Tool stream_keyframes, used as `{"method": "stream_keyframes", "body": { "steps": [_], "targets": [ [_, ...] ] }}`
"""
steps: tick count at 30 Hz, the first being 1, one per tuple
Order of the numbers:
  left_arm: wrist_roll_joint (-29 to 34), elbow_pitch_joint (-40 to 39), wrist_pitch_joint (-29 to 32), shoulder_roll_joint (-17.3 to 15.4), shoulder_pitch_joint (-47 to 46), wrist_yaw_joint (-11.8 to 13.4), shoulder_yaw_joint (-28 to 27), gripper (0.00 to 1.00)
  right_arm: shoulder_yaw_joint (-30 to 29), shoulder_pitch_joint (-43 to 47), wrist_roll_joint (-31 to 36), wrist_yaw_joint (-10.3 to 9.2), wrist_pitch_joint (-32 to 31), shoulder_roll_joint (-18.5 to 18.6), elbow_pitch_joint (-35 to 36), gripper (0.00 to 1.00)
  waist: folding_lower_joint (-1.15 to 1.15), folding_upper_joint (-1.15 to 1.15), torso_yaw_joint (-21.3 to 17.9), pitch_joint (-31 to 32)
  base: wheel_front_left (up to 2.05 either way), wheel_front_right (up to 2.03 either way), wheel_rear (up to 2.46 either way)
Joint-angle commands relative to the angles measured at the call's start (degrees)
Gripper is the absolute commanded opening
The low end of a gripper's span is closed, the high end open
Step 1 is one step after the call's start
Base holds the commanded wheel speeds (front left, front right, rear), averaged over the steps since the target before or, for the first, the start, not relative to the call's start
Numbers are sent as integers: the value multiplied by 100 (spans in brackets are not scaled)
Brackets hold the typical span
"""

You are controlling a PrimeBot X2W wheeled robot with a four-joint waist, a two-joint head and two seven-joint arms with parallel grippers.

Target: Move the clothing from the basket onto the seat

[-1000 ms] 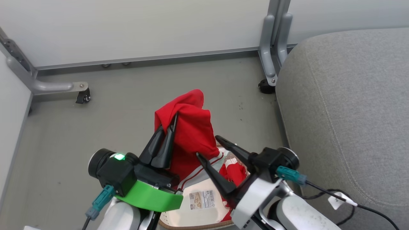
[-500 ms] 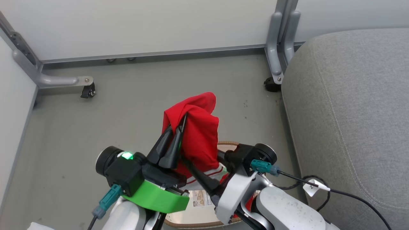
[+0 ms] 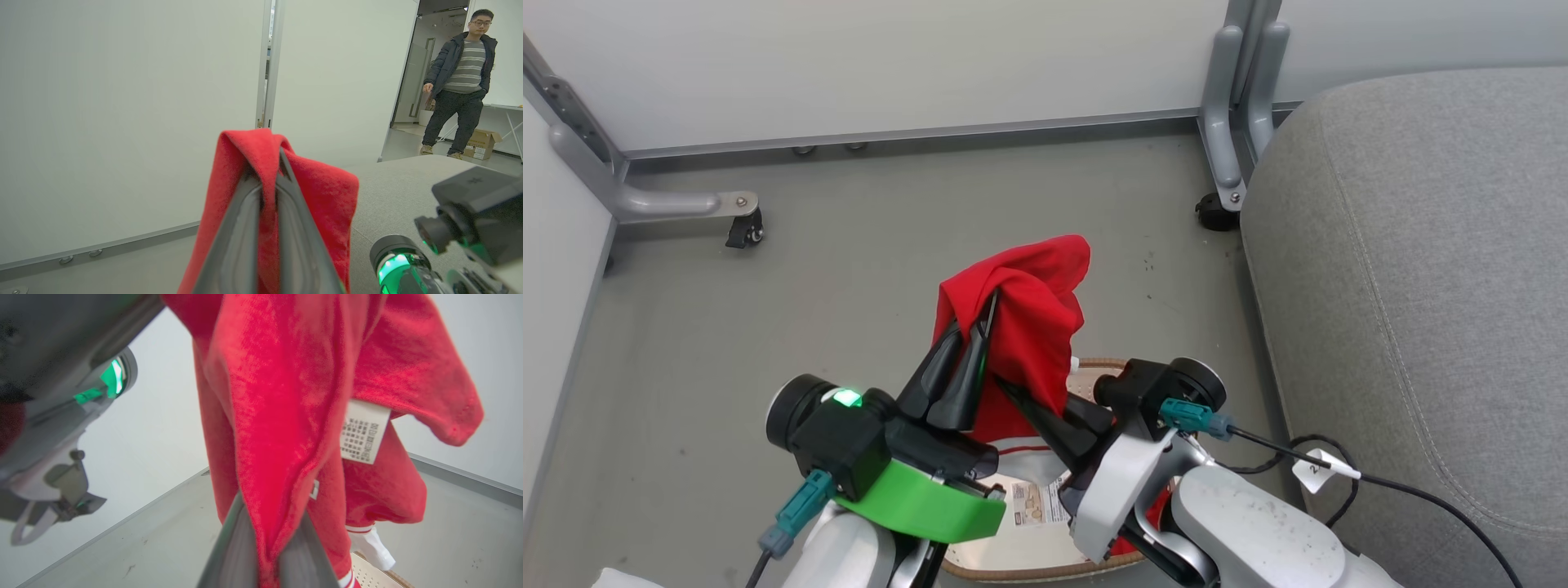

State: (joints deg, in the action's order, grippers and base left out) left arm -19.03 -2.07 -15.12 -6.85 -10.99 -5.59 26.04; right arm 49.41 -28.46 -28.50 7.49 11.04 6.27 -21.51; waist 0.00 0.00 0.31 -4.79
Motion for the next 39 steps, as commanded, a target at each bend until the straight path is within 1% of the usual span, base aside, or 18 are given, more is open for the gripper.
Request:
{"method": "stream_keyframes", "body": {
  "steps": [1,11,12,13,14,22,33,39],
  "targets": [
    [-13,-16,-4,-34,-113,8,-8,0,16,-49,-22,0,39,11,-26,0,0,0,-2,0,0,0,0],
    [-38,52,28,-58,-84,49,23,0,-15,-108,-48,0,138,27,-95,0,0,0,13,32,0,0,0],
    [-42,62,36,-62,-81,63,22,4,-28,-109,-43,0,153,27,-93,0,0,0,13,34,0,0,0],
    [-48,87,90,-60,-69,79,16,41,-38,-111,-37,0,175,26,-95,0,0,0,12,35,0,0,0],
    [-35,80,77,-55,-75,111,5,100,-71,-117,-16,0,196,24,-94,0,0,0,11,37,0,0,0],
    [69,-72,234,-238,-27,171,17,100,-410,-170,185,0,334,-20,-87,0,0,0,10,32,0,0,0],
    [220,-73,780,-593,355,54,495,100,-687,-120,347,0,390,-19,-286,0,0,0,-6,53,0,0,0],
    [191,50,910,-641,490,4,726,100,-752,-69,376,0,395,-14,-366,0,0,0,-21,48,0,0,0]
  ]
}}
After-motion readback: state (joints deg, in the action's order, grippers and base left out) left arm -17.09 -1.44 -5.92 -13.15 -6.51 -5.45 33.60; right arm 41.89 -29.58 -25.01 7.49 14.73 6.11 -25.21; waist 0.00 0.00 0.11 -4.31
